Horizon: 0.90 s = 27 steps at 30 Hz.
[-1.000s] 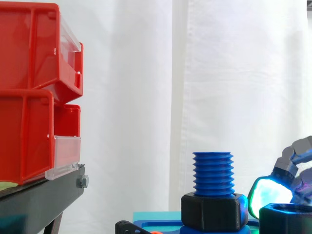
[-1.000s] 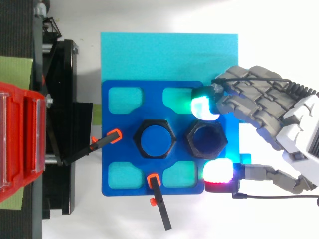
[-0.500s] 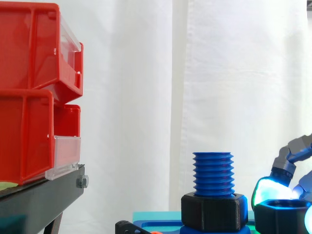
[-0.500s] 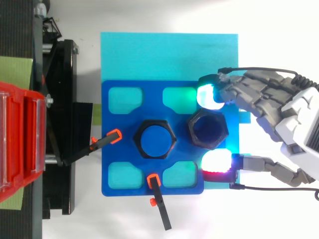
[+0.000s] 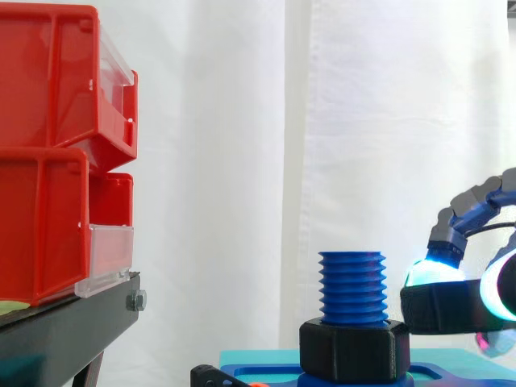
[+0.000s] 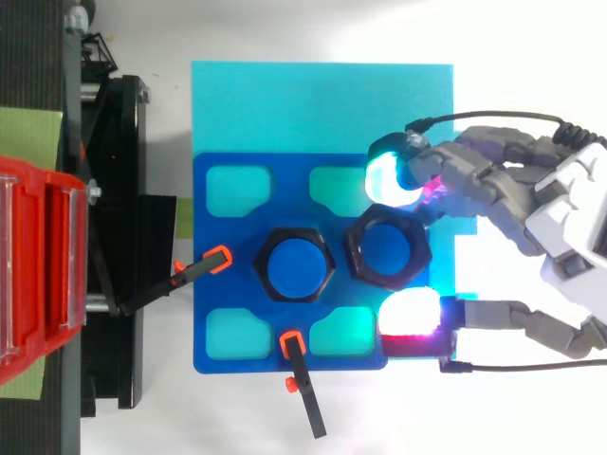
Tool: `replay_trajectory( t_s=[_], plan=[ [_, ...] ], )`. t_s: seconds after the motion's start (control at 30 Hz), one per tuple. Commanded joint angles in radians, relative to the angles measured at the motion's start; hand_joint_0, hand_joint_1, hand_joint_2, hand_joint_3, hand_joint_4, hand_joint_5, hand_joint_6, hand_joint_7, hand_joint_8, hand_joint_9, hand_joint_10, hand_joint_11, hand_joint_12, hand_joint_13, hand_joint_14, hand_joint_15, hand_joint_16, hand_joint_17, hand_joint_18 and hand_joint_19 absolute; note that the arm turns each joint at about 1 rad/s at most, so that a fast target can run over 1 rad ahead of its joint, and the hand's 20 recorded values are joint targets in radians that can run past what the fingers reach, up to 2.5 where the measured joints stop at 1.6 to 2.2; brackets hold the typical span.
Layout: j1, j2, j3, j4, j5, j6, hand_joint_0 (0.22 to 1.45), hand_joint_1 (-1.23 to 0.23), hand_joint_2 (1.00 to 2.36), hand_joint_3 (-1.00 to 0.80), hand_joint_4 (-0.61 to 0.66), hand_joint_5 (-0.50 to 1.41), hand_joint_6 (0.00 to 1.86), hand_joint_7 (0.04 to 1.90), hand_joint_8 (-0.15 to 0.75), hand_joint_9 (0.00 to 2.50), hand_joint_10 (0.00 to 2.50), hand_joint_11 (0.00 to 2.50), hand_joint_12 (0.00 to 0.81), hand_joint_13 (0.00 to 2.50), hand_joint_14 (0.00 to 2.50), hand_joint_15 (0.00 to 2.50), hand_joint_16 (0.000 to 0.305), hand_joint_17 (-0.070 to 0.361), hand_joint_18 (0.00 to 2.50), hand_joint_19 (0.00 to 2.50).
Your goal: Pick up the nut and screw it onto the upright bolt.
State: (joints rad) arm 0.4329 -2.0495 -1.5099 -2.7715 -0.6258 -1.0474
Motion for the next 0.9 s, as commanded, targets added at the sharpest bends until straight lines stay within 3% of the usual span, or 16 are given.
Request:
replay_trajectory(
  t_s=[0.0,0.2,0.33,0.43,0.5,0.6,0.77,0.87],
  plan=[
    [-0.003,0.029,0.016,-0.229,-0.026,0.098,0.59,-0.72,1.0,-0.5,0.31,-0.17,0.5,0.94,0.32,0.96,0.02,0.69,0.368,0.9,0.01,0.3,0.037,0.083,0.63,0.18],
    [-0.006,0.057,0.019,-0.227,-0.038,0.076,0.59,-0.72,1.0,-0.5,0.31,-0.17,0.5,0.93,0.319,0.95,0.02,0.68,0.368,0.89,0.01,0.3,0.037,0.084,0.62,0.18],
    [-0.014,0.058,0.054,-0.234,-0.065,0.059,0.59,-0.71,1.0,-0.5,0.31,-0.17,0.5,0.93,0.323,0.95,0.02,0.68,0.37,0.89,0.01,0.3,0.037,0.084,0.62,0.18],
    [-0.028,0.058,0.088,-0.24,-0.103,0.046,0.59,-0.71,1.0,-0.5,0.31,-0.17,0.5,0.93,0.323,0.94,0.02,0.67,0.373,0.88,0.01,0.29,0.037,0.084,0.62,0.18],
    [-0.043,0.058,0.109,-0.232,-0.146,0.027,0.59,-0.71,1.0,-0.5,0.31,-0.17,0.5,0.93,0.32,0.94,0.02,0.68,0.374,0.88,0.01,0.29,0.037,0.084,0.62,0.18],
    [-0.049,0.058,0.114,-0.218,-0.164,0.017,0.59,-0.71,1.0,-0.5,0.31,-0.17,0.5,0.93,0.32,0.94,0.02,0.68,0.374,0.88,0.01,0.29,0.037,0.084,0.62,0.18],
    [-0.063,0.057,0.122,-0.154,-0.201,0.01,0.59,-0.71,1.0,-0.5,0.31,-0.17,0.5,0.92,0.321,0.93,0.02,0.67,0.376,0.88,0.01,0.3,0.037,0.084,0.61,0.18],
    [-0.072,0.057,0.122,-0.091,-0.241,-0.026,0.59,-0.71,1.0,-0.5,0.3,-0.17,0.5,0.93,0.318,0.93,0.02,0.67,0.373,0.88,0.01,0.3,0.037,0.084,0.61,0.18]
  ],
)
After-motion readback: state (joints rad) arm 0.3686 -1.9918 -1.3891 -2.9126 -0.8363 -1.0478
